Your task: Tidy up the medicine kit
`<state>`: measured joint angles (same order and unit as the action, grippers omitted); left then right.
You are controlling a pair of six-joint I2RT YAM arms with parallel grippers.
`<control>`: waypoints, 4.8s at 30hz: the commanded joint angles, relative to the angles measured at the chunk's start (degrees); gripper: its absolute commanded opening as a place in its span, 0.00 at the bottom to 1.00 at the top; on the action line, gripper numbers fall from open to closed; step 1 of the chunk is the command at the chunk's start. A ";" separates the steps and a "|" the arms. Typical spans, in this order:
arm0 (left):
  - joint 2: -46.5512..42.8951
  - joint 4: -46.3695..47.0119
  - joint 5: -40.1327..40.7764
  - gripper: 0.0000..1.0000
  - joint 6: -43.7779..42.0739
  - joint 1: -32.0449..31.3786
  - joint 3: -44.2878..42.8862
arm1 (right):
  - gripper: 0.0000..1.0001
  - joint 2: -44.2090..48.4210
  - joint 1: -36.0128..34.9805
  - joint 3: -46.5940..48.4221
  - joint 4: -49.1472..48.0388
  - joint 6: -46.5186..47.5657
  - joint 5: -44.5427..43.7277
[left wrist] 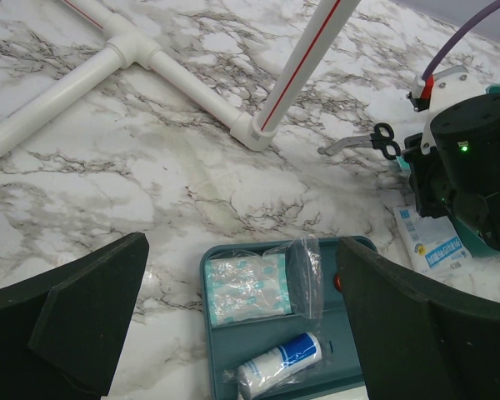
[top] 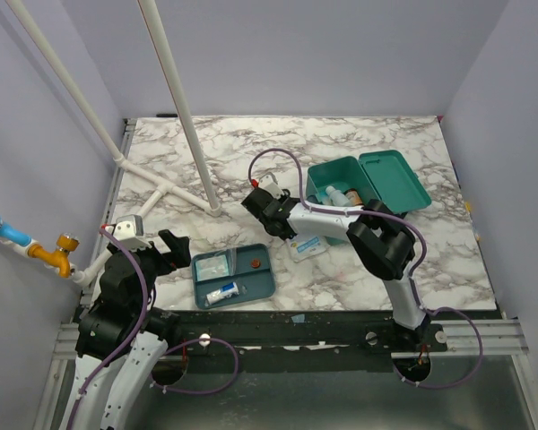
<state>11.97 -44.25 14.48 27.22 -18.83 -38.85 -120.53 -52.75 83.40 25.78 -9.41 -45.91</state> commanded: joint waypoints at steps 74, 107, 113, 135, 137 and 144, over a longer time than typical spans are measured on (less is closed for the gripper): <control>-0.32 0.57 -1.03 0.99 -0.68 0.02 0.44 | 0.30 18.05 23.77 -1.75 1.60 -19.38 16.60; 0.22 0.78 -1.06 0.98 -0.61 0.02 0.53 | 0.57 47.40 13.89 -21.87 1.23 -4.82 56.43; 0.31 0.66 -0.98 0.99 -0.59 0.02 0.53 | 0.57 44.40 6.21 -24.08 0.13 -6.58 46.21; 0.03 0.83 -1.13 0.99 -0.65 0.02 0.57 | 0.59 26.36 -1.84 -22.90 -3.63 -12.76 29.77; 0.08 0.80 -1.13 0.99 -0.60 0.02 0.49 | 0.59 25.01 -1.83 -23.01 -3.88 -13.65 28.79; 0.26 0.90 -1.33 0.99 -0.68 0.02 0.53 | 0.59 22.30 -1.83 -23.19 -5.84 -15.39 26.62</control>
<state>12.12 -44.18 14.33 27.20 -18.85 -38.74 -97.01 -54.08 59.61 22.55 -22.98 -15.86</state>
